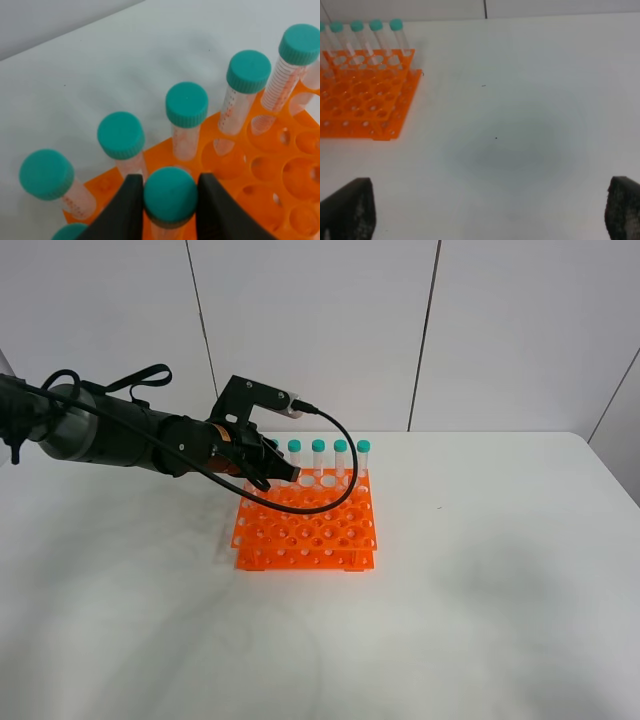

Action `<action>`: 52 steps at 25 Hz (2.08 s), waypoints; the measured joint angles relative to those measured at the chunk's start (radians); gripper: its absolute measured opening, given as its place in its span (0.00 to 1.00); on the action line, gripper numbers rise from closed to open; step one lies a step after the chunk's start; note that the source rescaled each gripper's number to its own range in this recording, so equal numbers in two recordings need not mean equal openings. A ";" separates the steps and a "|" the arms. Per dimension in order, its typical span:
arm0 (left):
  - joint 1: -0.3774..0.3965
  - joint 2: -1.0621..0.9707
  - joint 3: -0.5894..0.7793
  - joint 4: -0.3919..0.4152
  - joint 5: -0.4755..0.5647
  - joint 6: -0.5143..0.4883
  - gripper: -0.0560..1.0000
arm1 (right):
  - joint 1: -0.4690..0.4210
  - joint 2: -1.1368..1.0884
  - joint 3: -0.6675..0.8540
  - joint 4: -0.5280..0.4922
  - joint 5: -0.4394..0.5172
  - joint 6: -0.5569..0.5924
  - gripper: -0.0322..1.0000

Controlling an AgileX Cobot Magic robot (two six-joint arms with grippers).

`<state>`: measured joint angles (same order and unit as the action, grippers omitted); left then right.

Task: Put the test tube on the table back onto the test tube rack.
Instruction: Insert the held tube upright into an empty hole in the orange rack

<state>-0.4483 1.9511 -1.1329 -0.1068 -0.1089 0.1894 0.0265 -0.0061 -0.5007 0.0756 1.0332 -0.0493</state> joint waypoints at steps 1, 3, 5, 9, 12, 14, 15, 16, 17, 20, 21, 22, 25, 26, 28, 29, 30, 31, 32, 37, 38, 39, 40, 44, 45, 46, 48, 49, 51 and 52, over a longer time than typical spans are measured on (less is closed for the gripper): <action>0.000 0.000 0.000 0.000 0.000 0.000 0.05 | 0.000 0.000 0.000 0.000 0.000 0.000 1.00; 0.000 0.002 0.000 0.000 0.000 0.000 0.05 | 0.000 0.000 0.000 0.000 0.000 0.000 1.00; 0.000 0.009 0.000 0.000 -0.006 0.000 0.05 | 0.000 0.000 0.000 0.000 0.000 0.000 1.00; 0.000 0.025 0.000 0.000 -0.024 0.000 0.05 | 0.000 0.000 0.000 0.000 0.000 0.000 1.00; 0.000 0.027 0.000 0.000 -0.028 0.000 0.05 | 0.000 0.000 0.000 0.000 0.000 0.000 1.00; 0.000 0.027 0.000 0.000 -0.028 0.000 0.05 | 0.000 0.000 0.000 0.000 0.000 0.000 1.00; 0.000 0.027 0.000 0.000 -0.028 0.000 0.05 | 0.000 0.000 0.000 0.000 0.000 0.000 1.00; 0.000 0.027 0.000 0.000 -0.028 0.000 0.05 | 0.000 0.000 0.000 0.000 0.000 0.000 1.00; 0.000 0.027 0.000 0.000 -0.028 0.000 0.05 | 0.000 0.000 0.000 0.000 0.000 0.000 1.00; 0.000 0.027 -0.001 0.000 -0.028 -0.001 0.06 | 0.000 0.000 0.000 0.000 0.000 0.000 1.00; 0.000 0.027 -0.001 0.000 -0.028 -0.002 0.08 | 0.000 0.000 0.000 0.000 0.000 0.000 1.00; 0.000 0.027 -0.001 0.000 -0.027 -0.002 0.13 | 0.000 0.000 0.000 0.000 0.000 0.000 1.00; 0.000 0.023 -0.001 0.000 -0.024 -0.002 0.31 | 0.000 0.000 0.000 0.000 0.000 0.000 1.00; 0.000 0.018 -0.001 0.000 -0.024 -0.002 0.36 | 0.000 0.000 0.000 0.000 0.000 0.000 1.00; 0.000 0.006 -0.001 0.000 -0.024 -0.002 0.41 | 0.000 0.000 0.000 0.000 0.000 0.000 1.00; 0.000 0.001 -0.001 0.000 -0.024 -0.003 0.42 | 0.000 0.000 0.000 0.000 0.000 0.000 1.00; 0.000 -0.004 -0.001 0.000 -0.024 -0.003 0.43 | 0.000 0.000 0.000 0.000 0.000 0.000 1.00; 0.000 -0.012 -0.001 0.000 -0.024 -0.003 0.44 | 0.000 0.000 0.000 0.000 0.000 0.000 1.00; 0.000 -0.022 -0.001 0.000 -0.024 -0.003 0.44 | 0.000 0.000 0.000 0.000 0.000 0.000 1.00; 0.004 -0.100 -0.001 0.000 0.004 0.003 0.48 | 0.000 0.000 0.000 0.000 0.000 0.000 1.00; 0.009 -0.119 -0.001 0.000 0.014 0.009 0.53 | 0.000 0.000 0.000 0.000 0.000 0.000 1.00; 0.016 -0.137 -0.001 0.000 0.025 0.015 0.61 | 0.000 0.000 0.000 0.000 0.000 0.000 1.00; 0.028 -0.150 -0.001 0.000 0.038 0.019 0.73 | 0.000 0.000 0.000 0.000 0.000 0.000 1.00; 0.092 -0.179 -0.001 0.000 0.177 0.020 0.95 | 0.000 0.000 0.000 0.000 -0.001 0.000 1.00; 0.108 -0.179 -0.001 0.000 0.233 0.016 0.97 | 0.000 0.000 0.000 0.000 -0.001 0.000 1.00; 0.127 -0.179 -0.001 0.000 0.284 0.010 0.98 | 0.000 0.000 0.000 0.000 -0.001 0.000 1.00; 0.164 -0.179 -0.001 0.000 0.396 -0.010 0.99 | 0.000 0.000 0.000 0.001 -0.001 0.000 1.00; 0.185 -0.179 -0.001 0.000 0.447 -0.022 0.99 | 0.000 0.000 0.000 0.001 -0.001 0.000 1.00; 0.228 -0.179 -0.001 0.000 0.543 -0.057 0.99 | 0.000 0.000 0.000 0.001 -0.001 0.000 1.00; 0.228 -0.179 -0.001 0.000 0.543 -0.057 0.99 | 0.000 0.000 0.000 0.001 -0.001 0.000 1.00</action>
<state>-0.2206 1.7726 -1.1338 -0.1071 0.4337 0.1324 0.0265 -0.0061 -0.5007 0.0768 1.0322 -0.0493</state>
